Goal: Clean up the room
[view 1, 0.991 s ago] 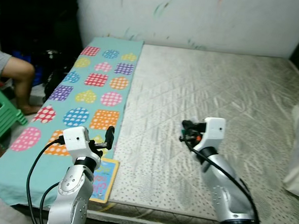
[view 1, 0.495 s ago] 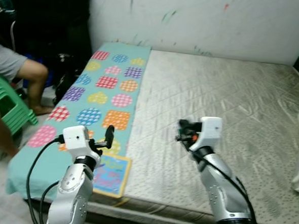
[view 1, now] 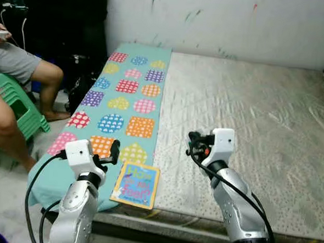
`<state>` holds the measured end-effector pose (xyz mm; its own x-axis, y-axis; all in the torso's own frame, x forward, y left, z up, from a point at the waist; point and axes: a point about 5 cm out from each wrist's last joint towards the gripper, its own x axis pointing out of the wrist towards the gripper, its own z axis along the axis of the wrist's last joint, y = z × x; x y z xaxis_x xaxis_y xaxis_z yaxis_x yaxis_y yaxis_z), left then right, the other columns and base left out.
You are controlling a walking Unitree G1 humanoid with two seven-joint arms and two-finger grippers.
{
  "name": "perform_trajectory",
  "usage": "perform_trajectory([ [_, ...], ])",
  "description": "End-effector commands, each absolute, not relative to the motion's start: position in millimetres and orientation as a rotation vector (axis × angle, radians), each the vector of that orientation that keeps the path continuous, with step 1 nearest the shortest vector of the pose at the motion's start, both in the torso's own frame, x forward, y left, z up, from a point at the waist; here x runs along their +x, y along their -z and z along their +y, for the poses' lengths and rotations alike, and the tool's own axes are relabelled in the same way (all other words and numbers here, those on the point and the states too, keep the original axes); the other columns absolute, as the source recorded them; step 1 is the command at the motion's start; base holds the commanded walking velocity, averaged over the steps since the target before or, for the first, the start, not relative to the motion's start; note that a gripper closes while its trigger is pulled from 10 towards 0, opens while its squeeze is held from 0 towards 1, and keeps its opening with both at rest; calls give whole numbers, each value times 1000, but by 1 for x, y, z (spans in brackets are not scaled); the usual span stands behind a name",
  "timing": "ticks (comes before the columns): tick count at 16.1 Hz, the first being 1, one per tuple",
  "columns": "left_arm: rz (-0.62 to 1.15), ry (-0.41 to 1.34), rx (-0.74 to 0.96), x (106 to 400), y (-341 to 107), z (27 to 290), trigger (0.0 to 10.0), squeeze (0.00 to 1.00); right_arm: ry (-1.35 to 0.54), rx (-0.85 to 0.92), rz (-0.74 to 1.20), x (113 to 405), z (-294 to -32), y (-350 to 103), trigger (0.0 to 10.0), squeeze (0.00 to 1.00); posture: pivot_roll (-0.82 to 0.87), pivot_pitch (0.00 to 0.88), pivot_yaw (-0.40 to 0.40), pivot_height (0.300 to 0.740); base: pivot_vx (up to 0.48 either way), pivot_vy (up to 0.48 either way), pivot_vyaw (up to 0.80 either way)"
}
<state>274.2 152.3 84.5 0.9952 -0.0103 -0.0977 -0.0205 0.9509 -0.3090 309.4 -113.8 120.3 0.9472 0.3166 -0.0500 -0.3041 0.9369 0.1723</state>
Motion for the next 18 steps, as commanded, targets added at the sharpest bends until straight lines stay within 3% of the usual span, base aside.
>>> perform_trajectory([
  [1, 105, 7, -313, 275, -85, 148, 10000, 0, -294, 151, 88, 308, -122, -117, 10000, 0, -51, 57, 32, 740, 0, 480, 0],
  [8, 105, 6, -310, 275, -85, 147, 10000, 0, -299, 139, 88, 308, -121, -115, 10000, 0, -53, 59, 31, 740, 0, 480, 0],
  [18, 87, 15, -294, 277, -87, 145, 10000, 0, -316, 122, 71, 308, -119, -117, 10000, 0, -55, 62, 32, 740, 0, 0, 0],
])
